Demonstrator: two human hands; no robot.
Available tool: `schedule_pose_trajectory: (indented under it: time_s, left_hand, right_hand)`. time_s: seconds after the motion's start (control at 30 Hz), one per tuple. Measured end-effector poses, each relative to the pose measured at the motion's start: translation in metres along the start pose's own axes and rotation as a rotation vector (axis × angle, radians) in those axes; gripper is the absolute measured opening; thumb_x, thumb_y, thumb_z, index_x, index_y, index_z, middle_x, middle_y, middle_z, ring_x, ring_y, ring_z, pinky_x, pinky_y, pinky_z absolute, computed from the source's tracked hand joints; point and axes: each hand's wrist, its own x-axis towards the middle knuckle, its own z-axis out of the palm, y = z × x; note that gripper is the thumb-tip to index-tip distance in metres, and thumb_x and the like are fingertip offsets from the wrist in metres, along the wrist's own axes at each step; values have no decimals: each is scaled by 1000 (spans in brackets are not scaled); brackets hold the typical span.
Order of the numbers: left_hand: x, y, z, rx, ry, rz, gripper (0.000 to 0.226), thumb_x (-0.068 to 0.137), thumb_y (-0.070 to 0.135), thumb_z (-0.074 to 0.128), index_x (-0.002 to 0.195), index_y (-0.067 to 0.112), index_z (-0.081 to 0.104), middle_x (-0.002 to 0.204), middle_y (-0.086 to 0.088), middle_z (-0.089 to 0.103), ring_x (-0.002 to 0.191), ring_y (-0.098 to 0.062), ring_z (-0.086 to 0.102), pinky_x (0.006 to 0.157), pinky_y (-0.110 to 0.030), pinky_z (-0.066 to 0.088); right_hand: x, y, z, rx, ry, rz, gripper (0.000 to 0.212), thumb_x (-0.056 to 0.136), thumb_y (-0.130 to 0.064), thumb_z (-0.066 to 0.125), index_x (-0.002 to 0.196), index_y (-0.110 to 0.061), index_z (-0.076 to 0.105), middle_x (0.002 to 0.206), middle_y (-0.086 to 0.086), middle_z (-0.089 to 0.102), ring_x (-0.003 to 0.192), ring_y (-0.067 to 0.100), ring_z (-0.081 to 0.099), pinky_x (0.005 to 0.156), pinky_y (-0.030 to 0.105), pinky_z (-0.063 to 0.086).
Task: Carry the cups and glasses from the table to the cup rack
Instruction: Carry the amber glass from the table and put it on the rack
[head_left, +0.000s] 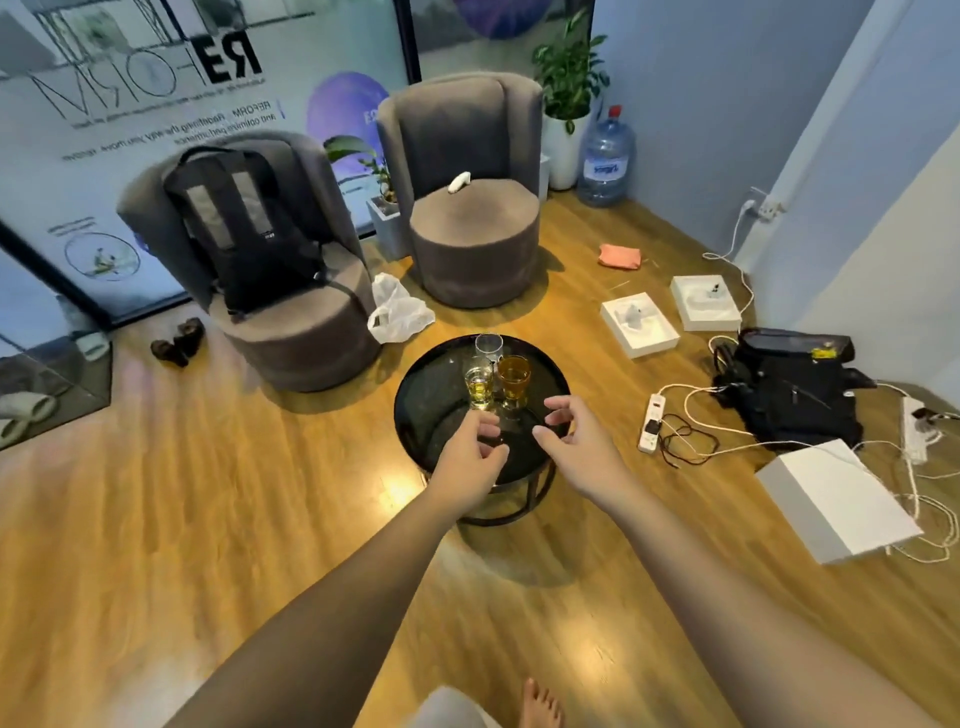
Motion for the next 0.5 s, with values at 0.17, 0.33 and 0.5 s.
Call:
schedule_pose_trajectory:
  time_s: [0.17, 0.33, 0.5]
  left_hand:
    - [107, -26, 30, -83, -41, -90, 50, 95, 24, 68, 141, 29, 47, 139, 12, 55, 116, -8, 58, 90, -21, 48]
    - [213, -74, 66, -65, -102, -202, 53, 95, 24, 67, 143, 26, 44, 146, 6, 50, 132, -14, 49, 107, -33, 46]
    - [330, -136, 109, -64, -179, -308, 67, 93, 24, 70, 151, 22, 36, 155, 3, 42, 140, -19, 42, 116, -40, 38]
  right_hand:
    - [99, 31, 7, -38, -43, 64, 56, 88, -33, 74, 136, -22, 48, 122, -3, 55, 79, 12, 58, 68, 22, 46]
    - [196, 83, 30, -59, -39, 164, 61, 87, -34, 74, 138, -25, 42, 131, -8, 51, 97, 16, 61, 69, 19, 45]
    - [312, 148, 66, -48, -29, 283, 66, 85, -31, 77, 140, -25, 40, 141, -8, 48, 107, 16, 58, 82, 25, 48]
